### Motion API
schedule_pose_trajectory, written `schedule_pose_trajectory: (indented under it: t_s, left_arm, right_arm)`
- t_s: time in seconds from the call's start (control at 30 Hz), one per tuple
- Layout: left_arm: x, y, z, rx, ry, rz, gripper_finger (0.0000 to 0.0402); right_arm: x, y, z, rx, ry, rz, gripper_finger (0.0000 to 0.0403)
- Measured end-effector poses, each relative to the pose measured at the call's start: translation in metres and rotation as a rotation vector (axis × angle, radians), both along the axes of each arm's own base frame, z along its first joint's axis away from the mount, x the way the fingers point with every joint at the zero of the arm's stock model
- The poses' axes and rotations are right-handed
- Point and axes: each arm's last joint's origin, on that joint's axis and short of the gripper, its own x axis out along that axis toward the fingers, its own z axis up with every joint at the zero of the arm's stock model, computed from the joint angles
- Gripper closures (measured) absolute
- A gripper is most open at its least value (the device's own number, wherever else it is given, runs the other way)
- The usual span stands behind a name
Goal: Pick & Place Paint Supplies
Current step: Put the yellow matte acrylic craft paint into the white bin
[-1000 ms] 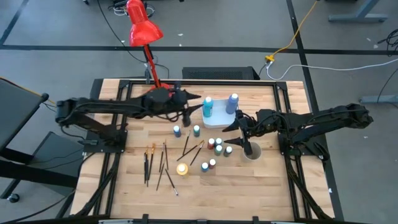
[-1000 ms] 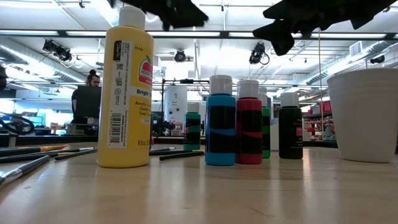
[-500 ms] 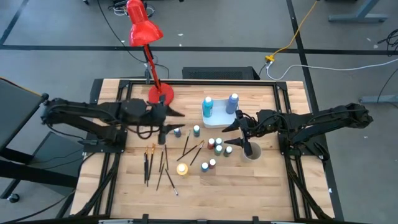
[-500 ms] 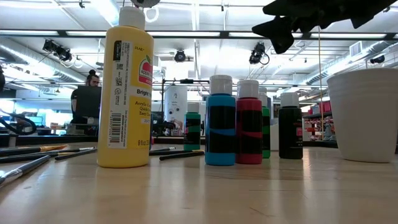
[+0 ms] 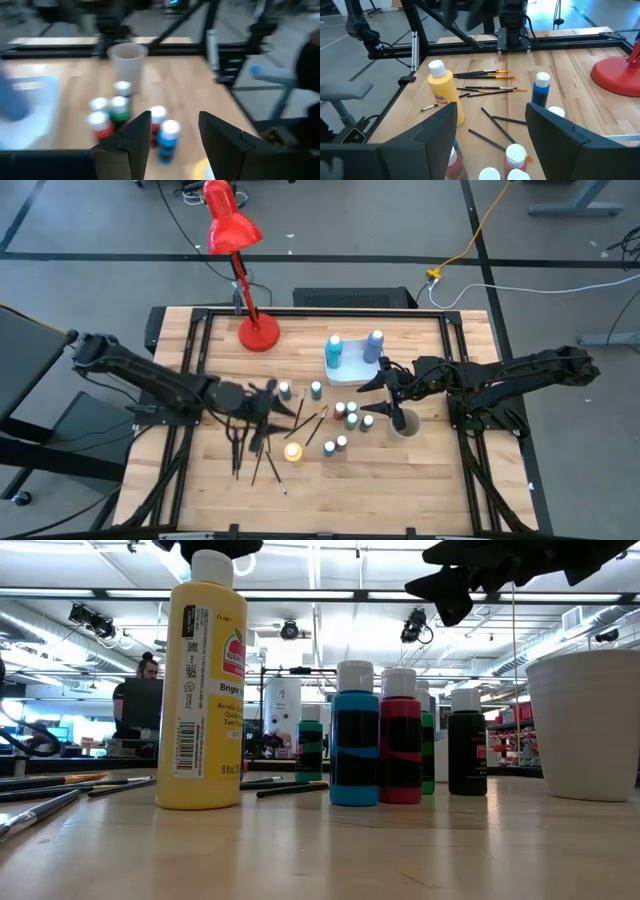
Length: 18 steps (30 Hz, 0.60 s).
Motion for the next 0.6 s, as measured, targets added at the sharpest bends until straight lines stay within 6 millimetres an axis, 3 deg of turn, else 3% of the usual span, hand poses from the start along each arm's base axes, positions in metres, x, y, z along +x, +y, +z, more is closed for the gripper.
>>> schedule_pose_trajectory:
  t_s: [0.17,0.37,0.6]
  left_arm:
    - [0.006,-0.022,-0.025,-0.031,-0.057,-0.097,0.0228]
    - [0.017,-0.036,-0.053,-0.053,0.019,-0.154,0.0228]
    - [0.023,-0.042,-0.070,-0.053,0.076,-0.181,0.0228]
  right_arm:
    - [0.000,0.000,0.000,0.000,-0.001,0.000,0.0166]
    - [0.000,0.000,0.000,0.000,-0.002,0.000,0.0166]
    - [0.000,0.000,0.000,-0.003,-0.002,0.001,0.0166]
